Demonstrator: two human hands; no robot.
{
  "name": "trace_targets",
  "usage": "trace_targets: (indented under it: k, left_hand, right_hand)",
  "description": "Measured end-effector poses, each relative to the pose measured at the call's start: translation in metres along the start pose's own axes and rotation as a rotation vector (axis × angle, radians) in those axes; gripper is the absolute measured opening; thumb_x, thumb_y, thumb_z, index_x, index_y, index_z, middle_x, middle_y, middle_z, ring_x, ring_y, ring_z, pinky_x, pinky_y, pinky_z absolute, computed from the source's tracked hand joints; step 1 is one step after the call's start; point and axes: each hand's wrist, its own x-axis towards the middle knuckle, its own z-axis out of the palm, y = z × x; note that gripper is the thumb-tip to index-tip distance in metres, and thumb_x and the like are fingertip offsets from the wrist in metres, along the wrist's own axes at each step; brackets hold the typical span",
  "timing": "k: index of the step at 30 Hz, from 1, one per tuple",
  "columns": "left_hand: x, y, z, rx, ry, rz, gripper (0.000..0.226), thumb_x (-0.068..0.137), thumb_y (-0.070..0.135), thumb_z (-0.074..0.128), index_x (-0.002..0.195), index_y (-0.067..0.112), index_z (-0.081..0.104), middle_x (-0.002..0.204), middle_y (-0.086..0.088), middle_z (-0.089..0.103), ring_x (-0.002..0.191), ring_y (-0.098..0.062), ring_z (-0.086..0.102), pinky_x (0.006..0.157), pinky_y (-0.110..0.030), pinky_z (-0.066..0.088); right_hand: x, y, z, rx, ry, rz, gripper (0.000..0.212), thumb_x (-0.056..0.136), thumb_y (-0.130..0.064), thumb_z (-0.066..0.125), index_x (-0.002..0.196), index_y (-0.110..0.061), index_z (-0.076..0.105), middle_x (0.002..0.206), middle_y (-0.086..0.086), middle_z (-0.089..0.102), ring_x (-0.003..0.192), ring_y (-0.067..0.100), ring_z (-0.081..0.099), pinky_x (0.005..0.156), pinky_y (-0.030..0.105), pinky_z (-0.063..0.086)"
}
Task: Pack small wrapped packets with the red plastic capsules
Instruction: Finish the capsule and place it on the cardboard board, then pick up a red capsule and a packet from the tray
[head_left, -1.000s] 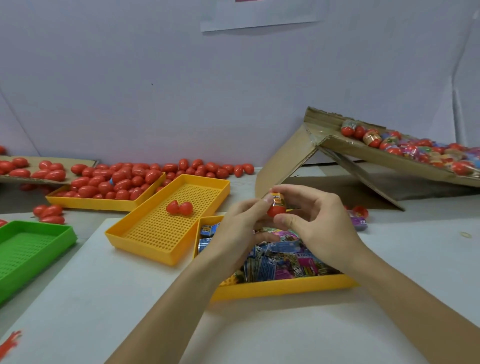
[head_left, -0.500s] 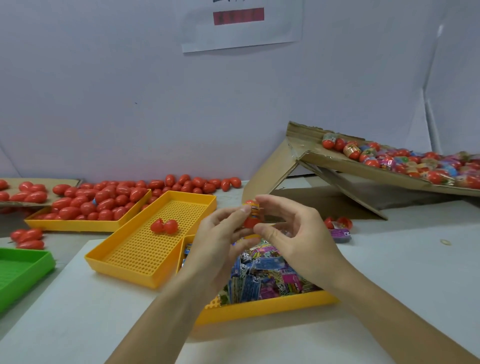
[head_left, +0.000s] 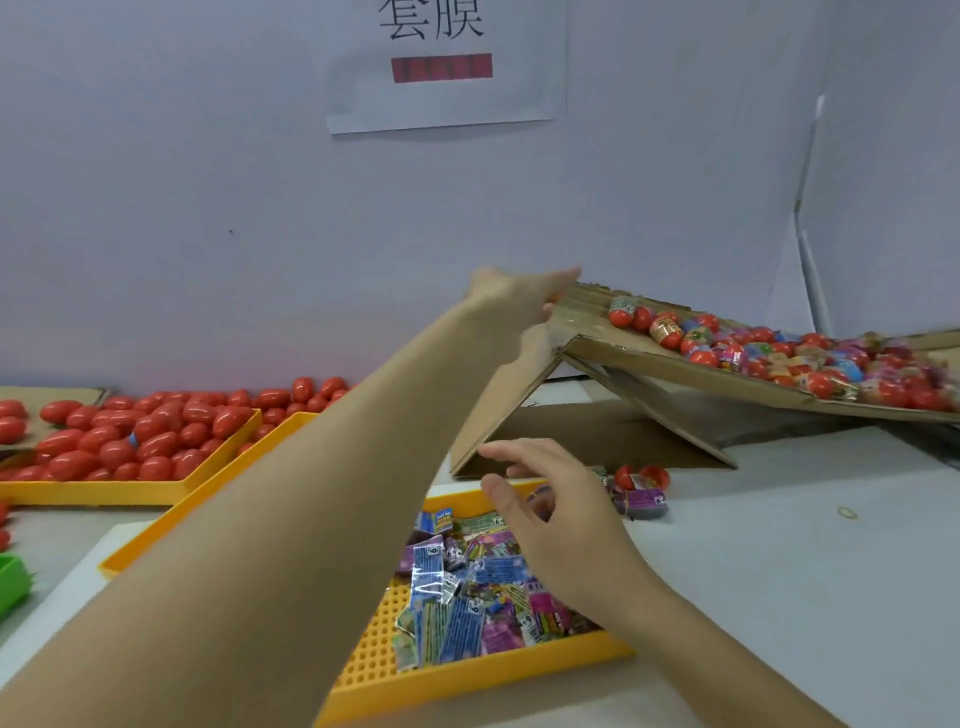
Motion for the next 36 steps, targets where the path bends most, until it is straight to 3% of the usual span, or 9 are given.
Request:
trace_targets:
  k: [2,5,7,10,11,19,25,29,36]
  left_hand:
    - [0.01,0.006,0.017,-0.003,-0.05,0.0,0.048,0.086,0.036,0.077,0.114,0.002,0.058,0.103,-0.005,0.065,0.102,-0.015,0.065,0.09,-0.022,0.054]
    - [0.015,-0.013,0.014,0.088,0.065,0.079,0.023,0.093,0.026,0.066,0.082,0.011,0.053,0.094,-0.008,0.063,0.093,-0.026,0.066,0.099,-0.04,0.054]
    - [0.018,-0.035,-0.009,0.205,0.181,0.131,0.016,0.094,0.016,0.057,0.078,0.013,0.058,0.094,-0.011,0.066,0.089,-0.031,0.066,0.095,-0.041,0.056]
    - [0.02,-0.072,-0.061,0.393,0.306,0.1,0.016,0.094,0.008,0.053,0.095,0.008,0.069,0.097,-0.014,0.07,0.071,-0.023,0.063,0.06,-0.025,0.055]
    - [0.021,-0.083,-0.079,0.463,0.323,0.066,0.016,0.094,0.005,0.054,0.097,0.006,0.069,0.096,-0.014,0.069,0.069,-0.021,0.06,0.057,-0.025,0.051]
    - [0.055,-0.13,-0.137,0.989,0.193,0.158,0.026,0.092,0.008,0.064,0.118,0.005,0.066,0.115,-0.014,0.068,0.102,-0.027,0.063,0.084,-0.036,0.055]
    - [0.114,-0.148,-0.101,1.171,0.102,0.241,0.029,0.096,0.015,0.06,0.123,0.006,0.061,0.124,-0.016,0.063,0.113,-0.034,0.058,0.093,-0.039,0.049]
    - [0.138,-0.156,-0.088,1.256,0.082,0.178,0.021,0.095,0.015,0.057,0.113,0.005,0.06,0.122,-0.021,0.06,0.113,-0.037,0.057,0.083,-0.034,0.042]
    - [0.14,-0.16,-0.086,1.306,0.121,0.165,0.022,0.095,0.0,0.05,0.115,0.001,0.059,0.122,-0.022,0.057,0.114,-0.04,0.057,0.089,-0.042,0.046]
  right_hand:
    - [0.0,-0.001,0.0,-0.04,-0.008,-0.002,0.025,0.097,-0.048,0.053,0.121,-0.046,0.058,0.118,-0.033,0.052,0.114,-0.007,0.05,0.077,0.013,0.047]
    - [-0.001,-0.004,0.0,-0.049,-0.015,-0.014,0.038,0.09,-0.059,0.046,0.123,-0.044,0.058,0.117,-0.03,0.054,0.114,-0.007,0.05,0.079,0.012,0.046]
    - [-0.002,-0.005,0.0,-0.067,-0.03,-0.024,0.034,0.094,-0.052,0.051,0.124,-0.039,0.061,0.117,-0.028,0.056,0.112,-0.006,0.052,0.082,0.012,0.047]
    - [-0.002,-0.004,0.001,-0.174,-0.083,-0.041,0.025,0.099,-0.036,0.056,0.121,-0.032,0.067,0.109,-0.023,0.061,0.103,-0.003,0.057,0.082,0.013,0.048]
    - [-0.003,-0.004,0.001,-0.215,-0.113,-0.042,0.022,0.099,-0.033,0.057,0.117,-0.032,0.069,0.106,-0.023,0.062,0.101,-0.004,0.057,0.081,0.012,0.047]
    - [-0.005,-0.006,0.006,-0.368,-0.222,-0.067,0.016,0.099,-0.035,0.055,0.107,-0.041,0.067,0.105,-0.03,0.058,0.11,-0.013,0.045,0.087,0.0,0.034]
    - [-0.002,-0.001,0.006,-0.411,-0.192,-0.075,0.019,0.097,-0.03,0.056,0.104,-0.04,0.07,0.098,-0.028,0.059,0.102,-0.008,0.05,0.088,0.013,0.043]
    - [-0.001,0.002,0.007,-0.442,-0.168,-0.07,0.021,0.095,-0.027,0.055,0.1,-0.037,0.073,0.094,-0.025,0.059,0.098,-0.003,0.052,0.086,0.023,0.046]
    - [-0.001,0.004,0.008,-0.402,-0.094,-0.035,0.019,0.094,-0.024,0.058,0.096,-0.037,0.073,0.088,-0.022,0.061,0.09,0.0,0.057,0.084,0.03,0.05]
